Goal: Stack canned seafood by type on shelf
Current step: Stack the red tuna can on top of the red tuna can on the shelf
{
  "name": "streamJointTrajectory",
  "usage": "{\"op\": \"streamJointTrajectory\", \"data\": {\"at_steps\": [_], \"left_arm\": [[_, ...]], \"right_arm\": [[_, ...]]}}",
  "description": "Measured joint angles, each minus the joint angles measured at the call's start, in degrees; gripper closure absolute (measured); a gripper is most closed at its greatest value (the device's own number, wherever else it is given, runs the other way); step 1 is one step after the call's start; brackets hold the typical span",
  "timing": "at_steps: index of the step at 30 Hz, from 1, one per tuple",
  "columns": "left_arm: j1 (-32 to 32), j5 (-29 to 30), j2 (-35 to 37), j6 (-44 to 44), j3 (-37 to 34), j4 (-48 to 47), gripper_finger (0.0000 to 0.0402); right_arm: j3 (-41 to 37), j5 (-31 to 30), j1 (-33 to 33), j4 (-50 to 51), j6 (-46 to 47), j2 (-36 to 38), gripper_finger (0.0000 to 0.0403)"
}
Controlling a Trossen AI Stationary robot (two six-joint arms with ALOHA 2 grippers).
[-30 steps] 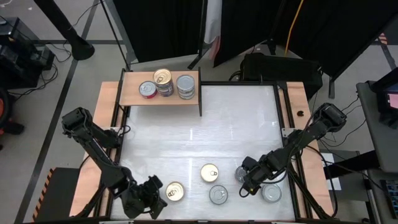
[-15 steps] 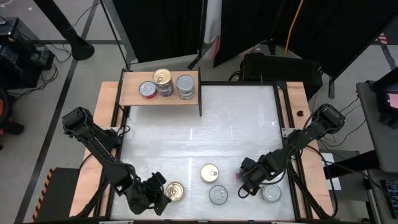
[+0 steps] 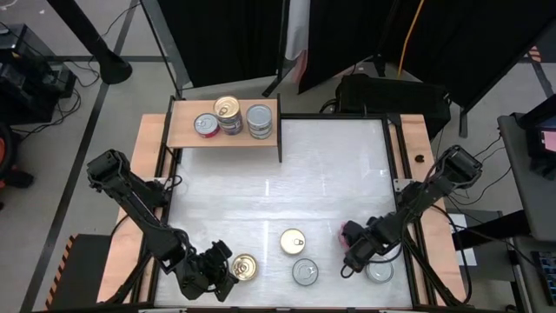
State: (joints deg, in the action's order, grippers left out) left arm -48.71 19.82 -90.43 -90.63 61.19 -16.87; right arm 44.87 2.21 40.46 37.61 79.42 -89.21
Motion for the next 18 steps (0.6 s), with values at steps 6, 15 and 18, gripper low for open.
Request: {"op": "streamJointTrajectory", "data": {"at_steps": [6, 15, 18], "left_arm": [[-0.08, -0.70, 0.00, -0.10, 0.02, 0.10, 0.0391], [1.30, -1.51, 0.00, 2.90, 0.04, -0.15, 0.0391], [2.47, -1.49, 0.00, 4.67, 0.04, -0.12, 0.0391]], "right_arm": [[2.64, -0.99, 1.40, 10.55, 1.27, 4.13, 0.0403], [3.93, -14.37, 2.58, 12.43, 10.20, 13.85, 0.0403], [1.34, -13.61, 0.43, 9.33, 10.11, 14.54, 0.0403]]}}
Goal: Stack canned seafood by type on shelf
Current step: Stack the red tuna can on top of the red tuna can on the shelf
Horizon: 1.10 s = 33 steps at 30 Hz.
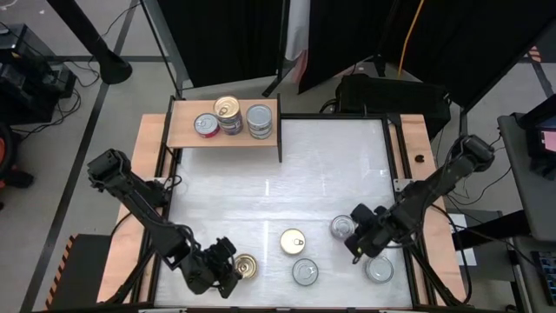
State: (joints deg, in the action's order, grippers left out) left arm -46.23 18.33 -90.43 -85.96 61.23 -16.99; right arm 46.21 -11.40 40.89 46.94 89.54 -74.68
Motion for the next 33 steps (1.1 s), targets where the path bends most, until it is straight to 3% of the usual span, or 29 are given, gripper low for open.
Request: {"op": "streamJointTrajectory", "data": {"at_steps": [9, 16, 33], "left_arm": [[1.38, 0.36, 0.00, 3.06, 0.00, -0.01, 0.0391], [1.33, 0.52, 0.00, 3.90, 0.00, -0.01, 0.0391], [1.33, 1.14, 0.00, 4.07, 0.00, 0.00, 0.0391]], "right_arm": [[-6.06, 3.95, -1.52, -7.33, -0.20, 0.21, 0.0403], [-6.35, 5.29, -1.54, -11.13, 0.02, 0.70, 0.0403], [-6.35, 3.88, -5.02, -8.44, -2.69, -0.52, 0.0403]]}}
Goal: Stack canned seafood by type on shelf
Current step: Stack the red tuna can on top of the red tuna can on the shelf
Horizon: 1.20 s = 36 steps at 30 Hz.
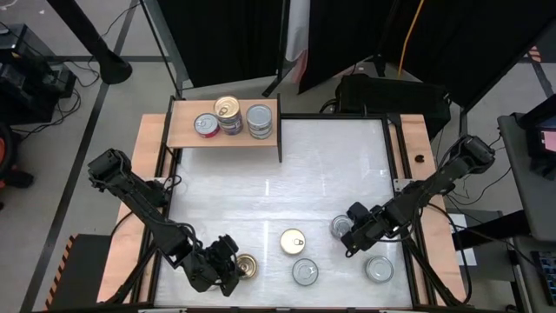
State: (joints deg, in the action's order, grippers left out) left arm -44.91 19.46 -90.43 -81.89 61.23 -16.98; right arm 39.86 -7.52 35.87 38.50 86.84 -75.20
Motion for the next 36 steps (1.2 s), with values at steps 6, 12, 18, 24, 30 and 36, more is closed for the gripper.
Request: {"op": "streamJointTrajectory", "data": {"at_steps": [6, 12, 18, 24, 30, 36], "left_arm": [[0.00, 0.11, 0.00, 0.13, 0.00, 0.00, 0.0391], [0.00, 0.11, 0.00, -0.13, 0.00, -0.01, 0.0391], [-0.07, 0.11, 0.00, -0.13, 0.00, -0.15, 0.0391], [-0.07, 0.11, 0.00, -0.15, 0.00, -2.24, 0.0391], [-0.07, 0.07, 0.00, 0.19, 0.00, -3.39, 0.0391], [-0.07, -2.73, 0.00, -0.16, 0.00, -3.46, 0.0391]], "right_arm": [[0.02, 0.31, -0.19, -0.51, -0.52, -1.61, 0.0403], [0.29, 0.65, 0.98, -1.28, -0.62, -3.89, 0.0403], [0.22, 0.31, 5.84, -1.33, 4.89, -3.99, 0.0403], [0.11, -3.62, 11.69, -0.89, 13.12, -4.13, 0.0403], [-0.13, -3.75, 15.81, 0.99, 18.23, -6.07, 0.0403], [-0.12, -2.90, 18.78, 1.26, 17.43, -4.78, 0.0403]]}}
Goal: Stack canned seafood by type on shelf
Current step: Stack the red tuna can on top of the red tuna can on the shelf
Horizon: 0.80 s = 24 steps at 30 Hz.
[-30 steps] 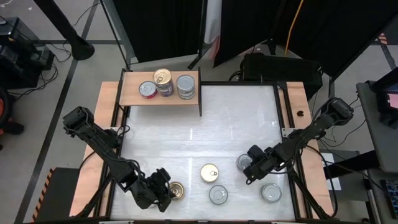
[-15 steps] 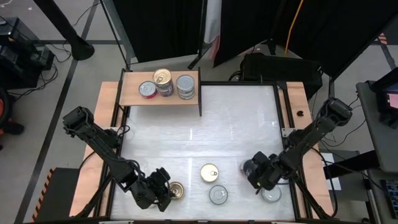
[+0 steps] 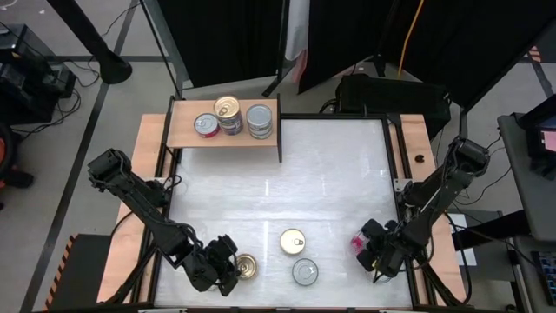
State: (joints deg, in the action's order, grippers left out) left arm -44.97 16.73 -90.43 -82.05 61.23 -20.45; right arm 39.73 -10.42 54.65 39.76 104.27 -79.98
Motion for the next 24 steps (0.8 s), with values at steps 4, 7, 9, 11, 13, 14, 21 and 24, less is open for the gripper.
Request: {"op": "streamJointTrajectory", "data": {"at_steps": [4, 7, 9, 11, 13, 14, 21, 24], "left_arm": [[0.00, -1.84, 0.00, -0.12, 0.00, 0.06, 0.0391], [-0.01, -2.10, 0.00, -0.10, 0.00, 0.09, 0.0391], [0.18, -2.08, 0.00, -0.10, 0.00, 0.20, 0.0391], [0.56, -2.00, 0.00, 0.00, 0.00, 0.17, 0.0391], [1.05, -1.64, 0.00, 0.11, 0.00, 0.17, 0.0391], [1.32, -1.48, 0.00, 0.18, 0.00, 0.17, 0.0391], [2.32, 0.36, 0.00, 0.97, 0.00, 0.44, 0.0391], [2.29, 1.02, 0.00, 0.95, 0.00, 0.43, 0.0391]], "right_arm": [[3.52, 2.27, 1.19, 4.92, -6.02, 5.52, 0.0401], [8.99, 2.89, 1.36, 10.68, -14.37, 9.89, 0.0385], [13.16, 2.67, 1.28, 13.58, -22.24, 12.17, 0.0360], [17.31, 0.63, 0.71, 16.13, -31.68, 13.35, 0.0323], [20.74, -1.22, -0.63, 18.98, -41.74, 13.48, 0.0280], [21.82, -2.18, -1.66, 20.69, -46.84, 13.26, 0.0255], [19.75, -1.83, -11.25, 25.81, -81.50, 11.44, 0.0093], [16.86, 3.63, -15.32, 27.31, -91.06, 11.36, 0.0068]]}}
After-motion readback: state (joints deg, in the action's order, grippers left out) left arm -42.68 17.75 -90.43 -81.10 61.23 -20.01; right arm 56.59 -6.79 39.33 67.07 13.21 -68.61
